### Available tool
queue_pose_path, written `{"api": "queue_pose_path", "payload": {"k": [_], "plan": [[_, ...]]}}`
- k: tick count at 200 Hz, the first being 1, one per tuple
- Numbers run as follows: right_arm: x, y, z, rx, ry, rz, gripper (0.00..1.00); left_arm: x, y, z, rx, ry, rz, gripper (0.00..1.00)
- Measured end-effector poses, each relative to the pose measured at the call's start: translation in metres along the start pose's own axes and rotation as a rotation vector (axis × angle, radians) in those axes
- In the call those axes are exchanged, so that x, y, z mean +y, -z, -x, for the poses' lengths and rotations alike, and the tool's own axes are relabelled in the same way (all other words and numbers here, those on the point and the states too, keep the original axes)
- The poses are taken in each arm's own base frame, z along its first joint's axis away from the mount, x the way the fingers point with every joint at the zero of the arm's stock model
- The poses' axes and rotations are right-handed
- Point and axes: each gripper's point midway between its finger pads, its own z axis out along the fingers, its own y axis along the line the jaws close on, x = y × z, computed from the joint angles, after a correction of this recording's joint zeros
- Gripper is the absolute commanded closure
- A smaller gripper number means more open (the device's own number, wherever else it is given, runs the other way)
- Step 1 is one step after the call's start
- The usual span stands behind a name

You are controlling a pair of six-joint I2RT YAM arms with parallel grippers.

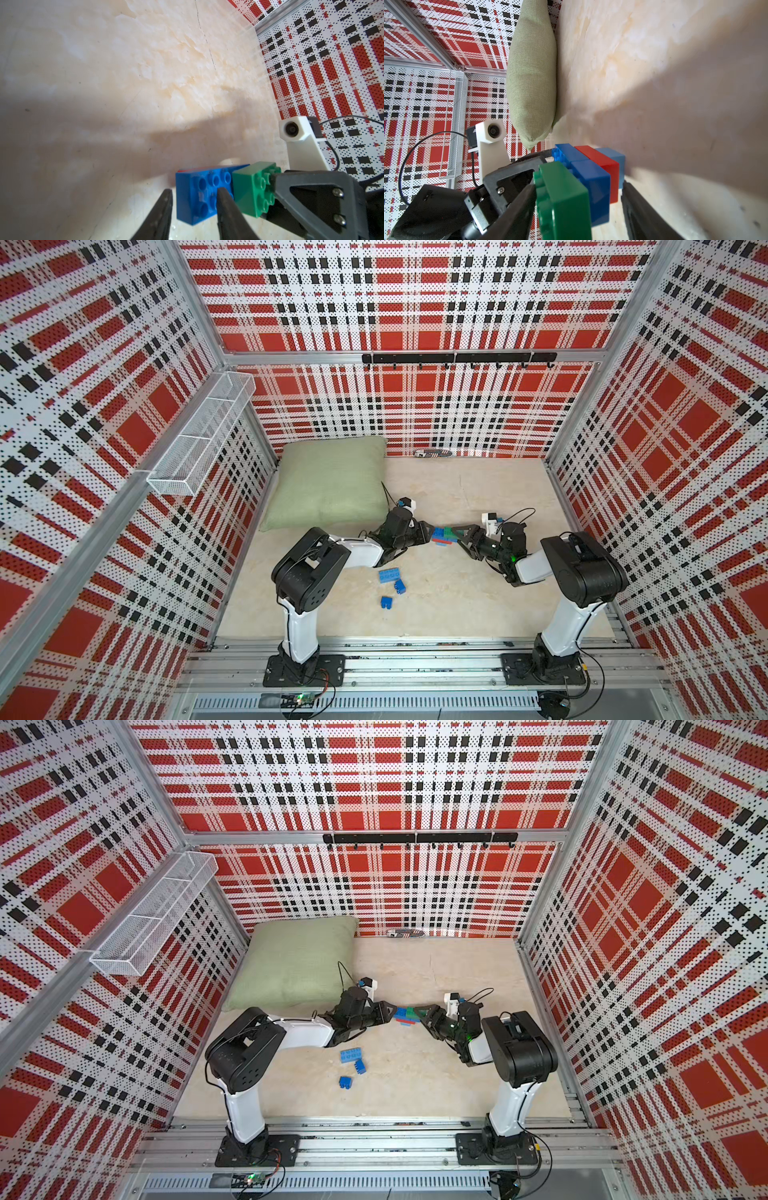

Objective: Assemble a heart with lego
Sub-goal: Assemble the lego brick with the lego brick.

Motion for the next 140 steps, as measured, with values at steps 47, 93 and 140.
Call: {"api": "queue_pose_path", "payload": {"k": [47,93,140], "plan": [[-0.001,-0.002,0.002,-0.023,-0.004,-0.012,0.33,-0.001,0.0,-0.008,0.016,-0.002,-0.003,0.6],[0.001,-0.005,0.002,-0.041,-0.014,-0.05,0.32,-0.002,0.0,-0.013,0.021,0.007,-0.011,0.62],[-0.001,-0.003,0.004,-0.07,-0.019,-0.088,0.33,-0.004,0.0,-0.016,0.018,0.011,-0.023,0.63]]}}
